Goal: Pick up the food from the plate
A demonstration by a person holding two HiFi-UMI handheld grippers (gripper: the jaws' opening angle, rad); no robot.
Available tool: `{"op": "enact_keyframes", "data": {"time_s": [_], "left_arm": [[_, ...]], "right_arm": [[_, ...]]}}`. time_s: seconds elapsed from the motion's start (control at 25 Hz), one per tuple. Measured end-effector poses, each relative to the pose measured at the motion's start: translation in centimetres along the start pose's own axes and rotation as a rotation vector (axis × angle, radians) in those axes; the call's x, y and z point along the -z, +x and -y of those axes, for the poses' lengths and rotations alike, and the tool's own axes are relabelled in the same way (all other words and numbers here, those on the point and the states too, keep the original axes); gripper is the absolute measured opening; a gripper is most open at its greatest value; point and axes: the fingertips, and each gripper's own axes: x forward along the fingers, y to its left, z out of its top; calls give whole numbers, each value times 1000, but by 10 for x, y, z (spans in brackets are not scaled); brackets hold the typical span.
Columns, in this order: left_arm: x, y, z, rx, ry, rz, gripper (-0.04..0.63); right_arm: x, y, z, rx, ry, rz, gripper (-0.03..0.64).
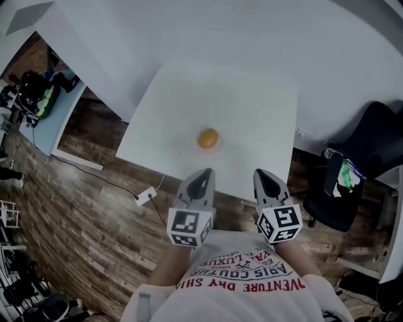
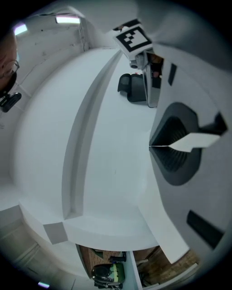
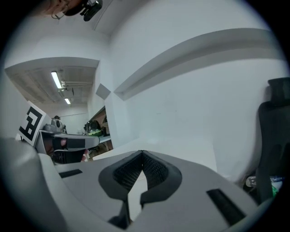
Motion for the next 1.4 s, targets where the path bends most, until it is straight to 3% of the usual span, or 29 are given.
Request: {"op": "enact_keyframes", "data": {"time_s": [0.32,0.6,1.08,1.2,1.4], "left_arm": [[-27,71,-77,141,48,-47,8],[-18,111,-105,262,58,-102,8],[33,158,-122,196,12,-251,11],[56,167,-117,225,5,-319,155],[98,187,-115,261,5,-409,292]], "right_arm": [[-17,75,24,228,70,1,11],[-13,121,27,318,86,-32,11],[19,163,50,270,98,-179,11],[32,172,55,250,106,-219,11],[64,186,58,223,124,-290,11]]}}
